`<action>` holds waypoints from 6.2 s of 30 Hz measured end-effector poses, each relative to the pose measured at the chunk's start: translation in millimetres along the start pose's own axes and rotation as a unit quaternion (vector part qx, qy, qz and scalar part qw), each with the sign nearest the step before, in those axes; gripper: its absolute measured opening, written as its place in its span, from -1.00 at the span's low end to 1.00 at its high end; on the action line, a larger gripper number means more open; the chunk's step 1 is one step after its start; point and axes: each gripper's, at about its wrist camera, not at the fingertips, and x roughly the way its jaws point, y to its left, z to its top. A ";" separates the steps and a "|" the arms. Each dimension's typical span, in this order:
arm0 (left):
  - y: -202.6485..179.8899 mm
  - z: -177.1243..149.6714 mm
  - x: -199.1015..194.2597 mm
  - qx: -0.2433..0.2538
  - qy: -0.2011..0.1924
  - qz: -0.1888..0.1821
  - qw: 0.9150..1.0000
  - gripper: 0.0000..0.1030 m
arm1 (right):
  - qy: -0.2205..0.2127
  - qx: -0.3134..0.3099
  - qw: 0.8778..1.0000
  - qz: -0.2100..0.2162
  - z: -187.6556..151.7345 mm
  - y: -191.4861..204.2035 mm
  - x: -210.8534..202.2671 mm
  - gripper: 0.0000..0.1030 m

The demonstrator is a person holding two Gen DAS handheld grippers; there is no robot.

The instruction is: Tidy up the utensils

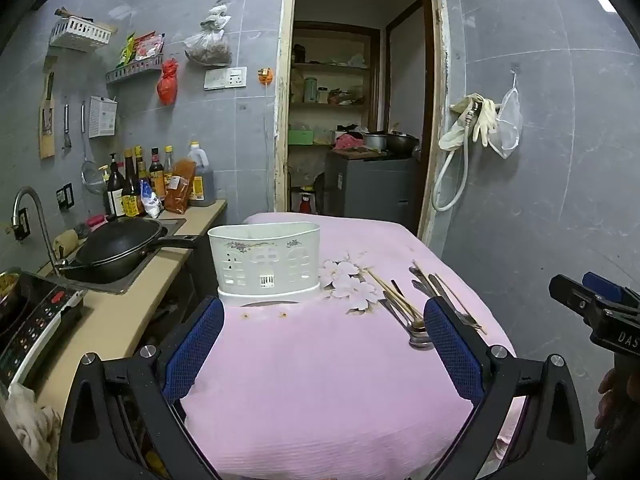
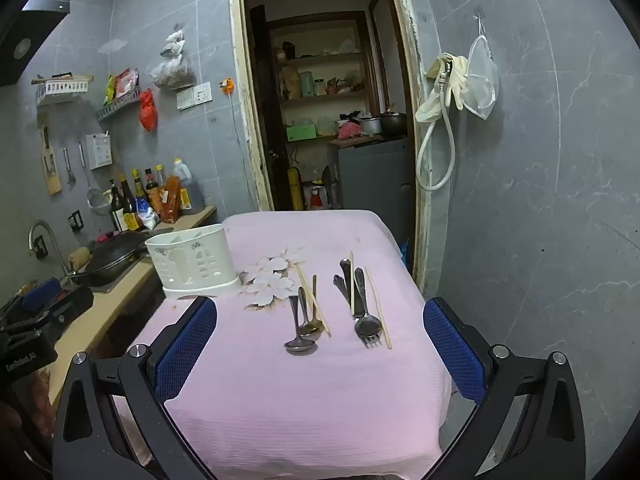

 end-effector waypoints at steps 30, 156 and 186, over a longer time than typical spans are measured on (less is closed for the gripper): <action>14.1 -5.9 4.1 -0.001 0.004 0.007 1.000 0.90 | 0.006 0.015 1.000 0.010 -3.7 4.5 5.8 1.00; -57.9 -42.0 327.8 -0.063 0.333 -0.088 0.937 -0.58 | 0.260 -0.022 0.964 0.041 1.2 -121.9 293.5 -0.46; -27.5 -38.8 335.8 -0.161 0.381 -0.114 0.903 -0.90 | 0.302 -0.004 0.953 0.029 5.9 -128.8 306.1 -0.90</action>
